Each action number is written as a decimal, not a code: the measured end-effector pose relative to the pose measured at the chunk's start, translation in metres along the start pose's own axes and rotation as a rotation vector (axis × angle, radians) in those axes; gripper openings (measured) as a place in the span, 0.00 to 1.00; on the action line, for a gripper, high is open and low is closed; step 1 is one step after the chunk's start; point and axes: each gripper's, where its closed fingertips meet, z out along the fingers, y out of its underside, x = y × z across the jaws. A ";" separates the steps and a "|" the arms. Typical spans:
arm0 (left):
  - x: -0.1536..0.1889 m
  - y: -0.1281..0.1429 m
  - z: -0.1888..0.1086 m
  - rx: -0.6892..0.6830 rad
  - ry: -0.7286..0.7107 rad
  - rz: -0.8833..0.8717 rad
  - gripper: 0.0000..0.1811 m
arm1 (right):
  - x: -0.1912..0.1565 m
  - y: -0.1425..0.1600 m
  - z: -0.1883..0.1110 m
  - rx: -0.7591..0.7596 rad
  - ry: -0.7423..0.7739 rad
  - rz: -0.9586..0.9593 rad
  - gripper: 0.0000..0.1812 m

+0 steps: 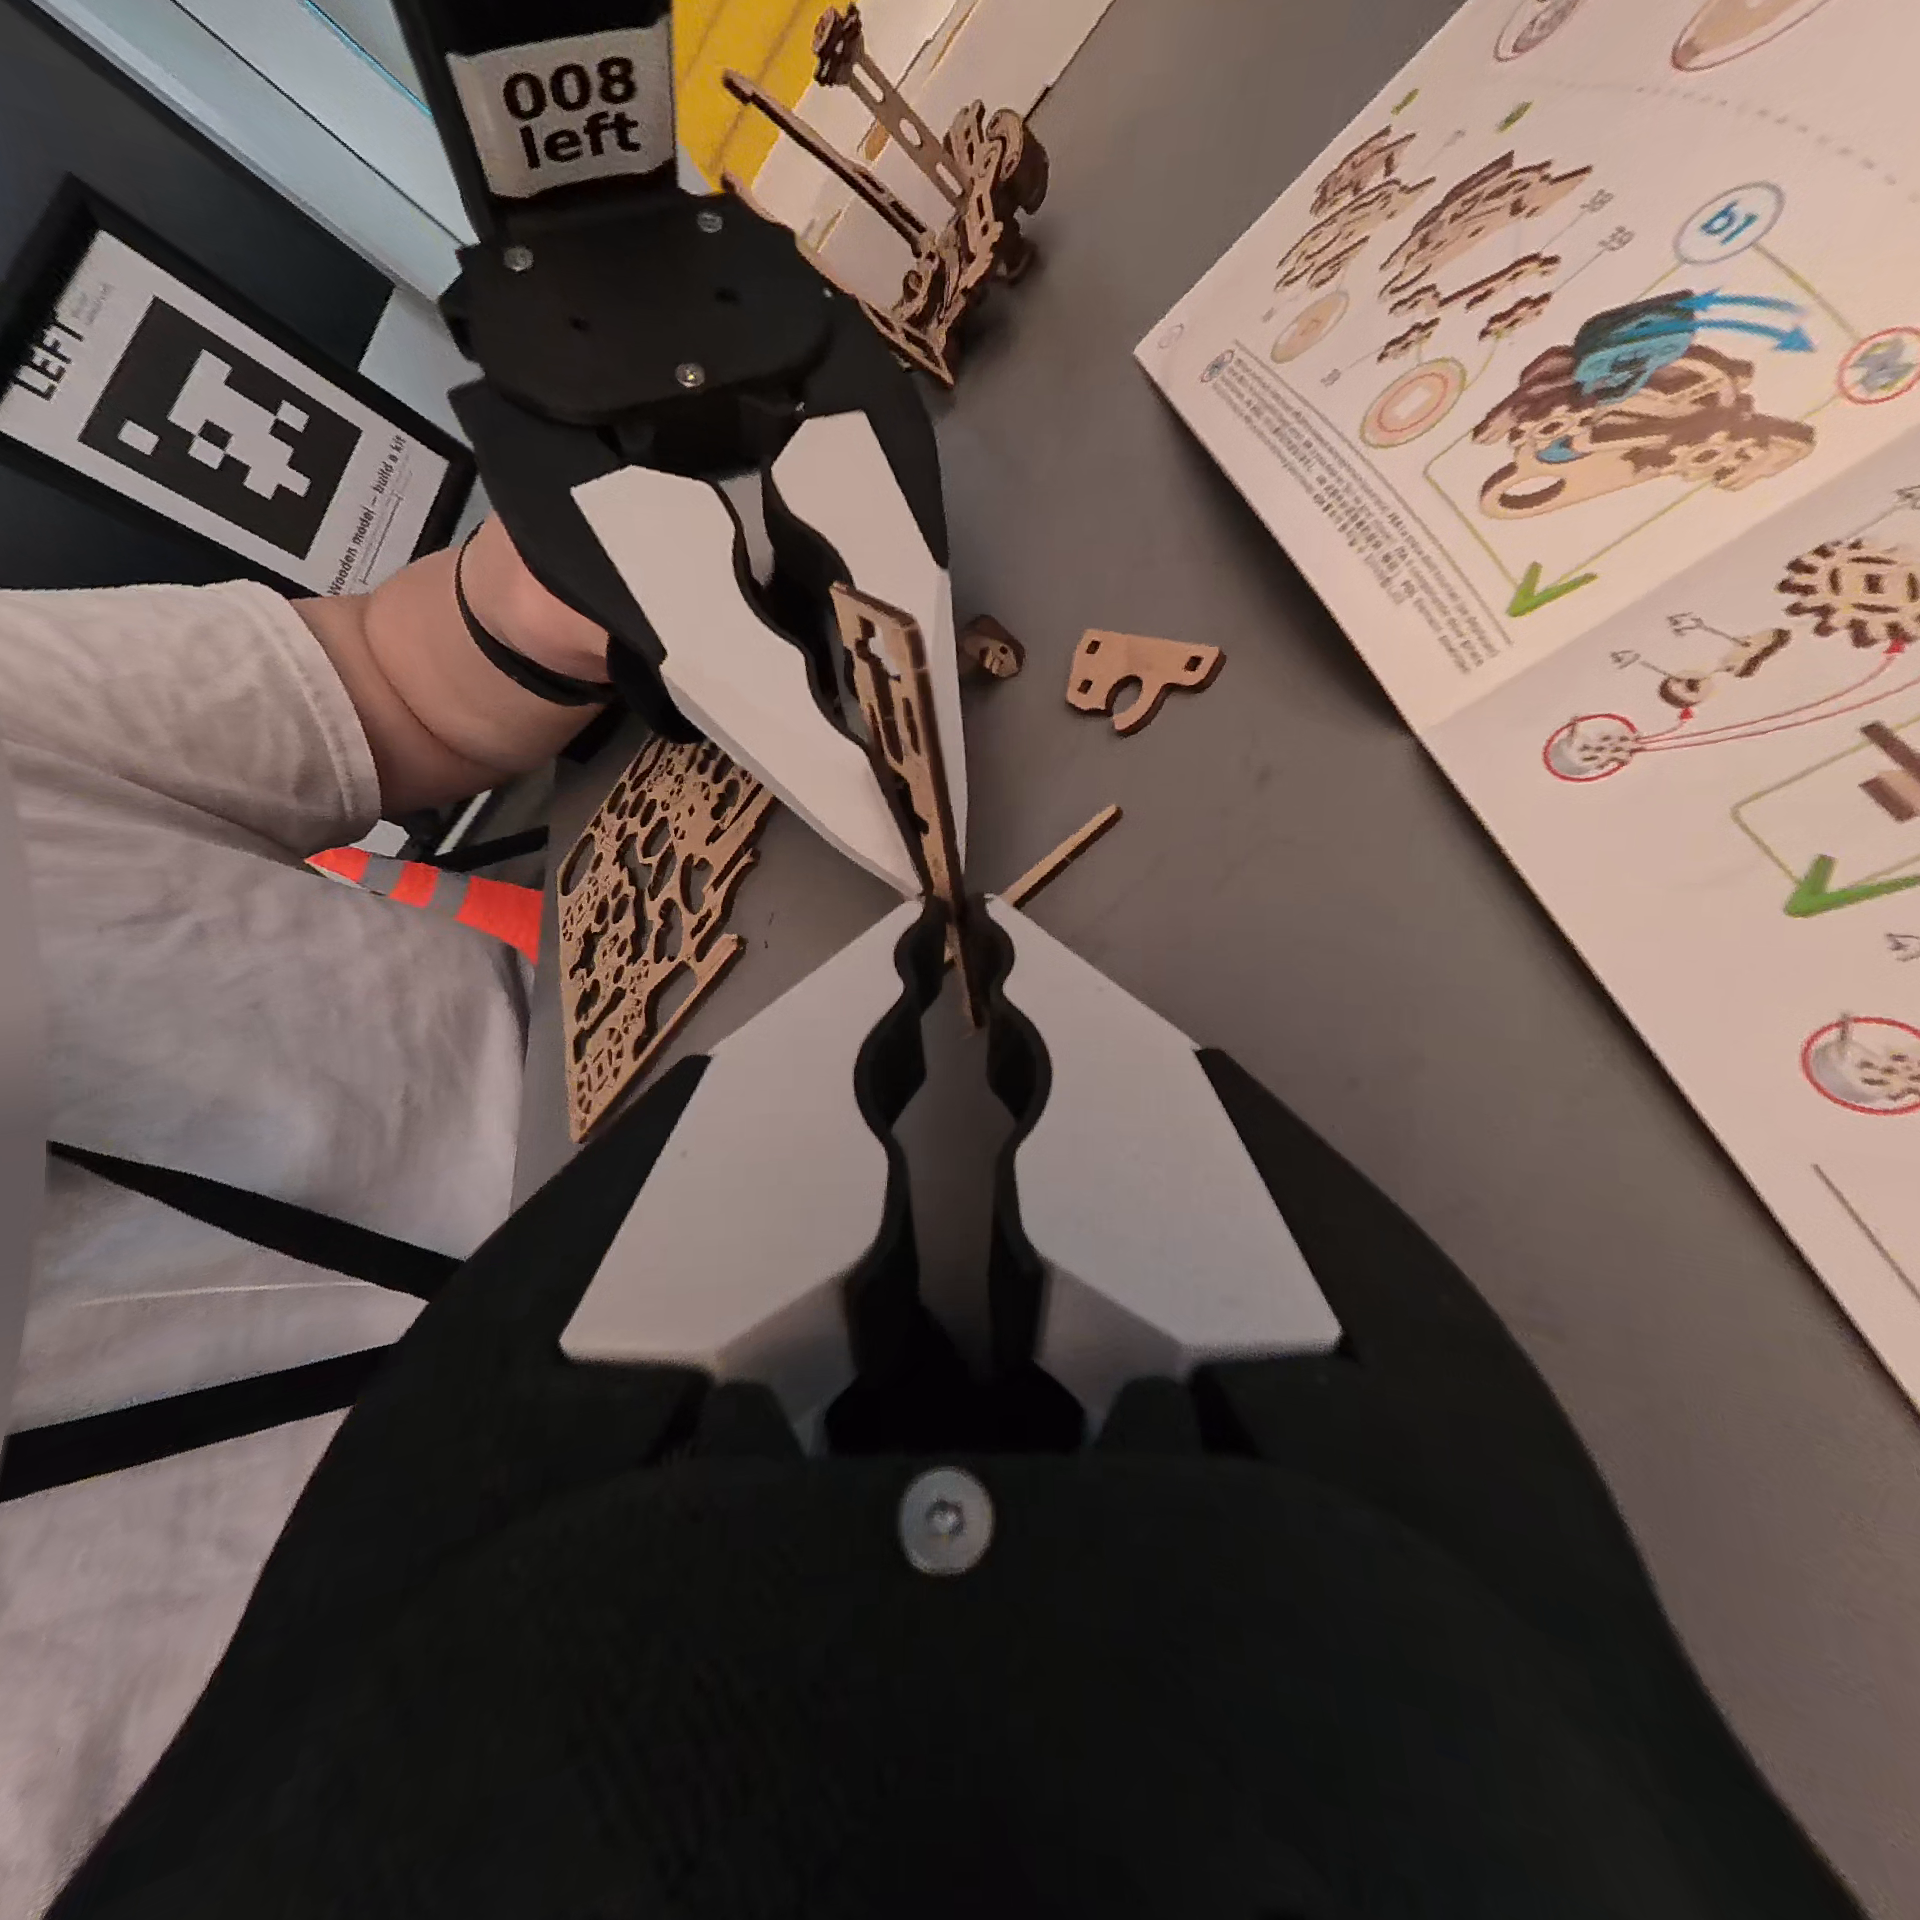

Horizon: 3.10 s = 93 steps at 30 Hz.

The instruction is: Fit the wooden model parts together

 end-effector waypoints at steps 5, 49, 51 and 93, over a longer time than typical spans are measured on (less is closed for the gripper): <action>0.000 0.001 0.000 -0.007 -0.007 0.012 0.00 | 0.000 0.000 0.000 0.001 -0.013 0.016 0.00; -0.002 -0.020 -0.020 0.103 0.027 -0.093 0.00 | -0.003 -0.016 -0.010 0.112 -0.024 -0.029 0.06; 0.001 -0.020 -0.020 0.103 0.022 -0.071 0.00 | -0.004 -0.017 -0.011 0.121 -0.033 -0.014 0.06; 0.034 -0.030 -0.031 0.118 0.179 -0.004 0.00 | -0.042 -0.018 -0.018 0.134 -0.353 0.165 0.00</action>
